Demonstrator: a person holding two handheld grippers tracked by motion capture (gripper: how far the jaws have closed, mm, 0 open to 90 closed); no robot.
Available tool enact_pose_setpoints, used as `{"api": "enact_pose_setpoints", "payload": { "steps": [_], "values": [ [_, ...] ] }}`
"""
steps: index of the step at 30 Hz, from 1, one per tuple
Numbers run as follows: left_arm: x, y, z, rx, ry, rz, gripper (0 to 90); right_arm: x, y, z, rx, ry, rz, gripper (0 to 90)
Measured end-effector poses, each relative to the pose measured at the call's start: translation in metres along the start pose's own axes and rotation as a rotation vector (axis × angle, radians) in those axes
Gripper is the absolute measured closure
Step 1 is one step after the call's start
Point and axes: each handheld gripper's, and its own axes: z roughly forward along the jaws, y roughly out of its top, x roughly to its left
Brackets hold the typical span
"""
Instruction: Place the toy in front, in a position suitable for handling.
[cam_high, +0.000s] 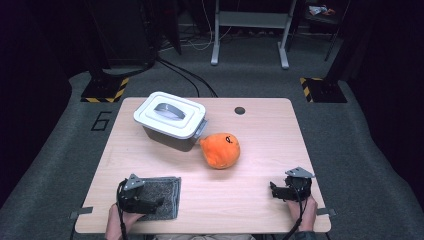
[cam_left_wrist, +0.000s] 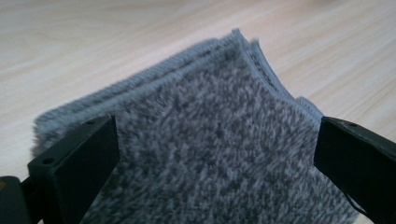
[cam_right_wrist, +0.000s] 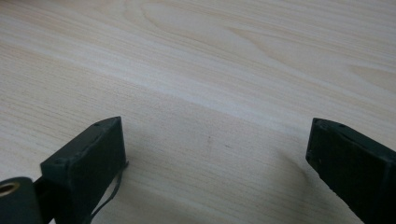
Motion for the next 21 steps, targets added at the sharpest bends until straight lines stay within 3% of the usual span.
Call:
{"api": "enact_pose_setpoints", "payload": {
  "steps": [2,4,12,18,21],
  "values": [
    [-0.0024,-0.0017,0.0036,0.032,0.017,0.025,1.9,-0.0007,-0.0001,0.0000,0.002,-0.001,-0.006,3.8],
    [-0.0022,-0.0037,0.0066,0.042,0.016,0.029,4.6,-0.0008,-0.0001,0.0000,0.003,0.000,-0.005,3.8],
    [-0.0053,-0.0076,0.0079,0.061,0.072,0.054,16.8,-0.0016,-0.0001,0.0002,0.006,0.005,-0.002,3.8],
    [-0.0078,-0.0094,0.0072,0.045,0.105,0.047,26.0,-0.0013,-0.0001,0.0001,0.004,0.002,-0.001,4.1],
    [-0.0076,-0.0106,0.0047,0.031,0.118,0.025,36.0,-0.0012,-0.0002,0.0000,0.004,0.002,0.000,4.0]
  ]
}}
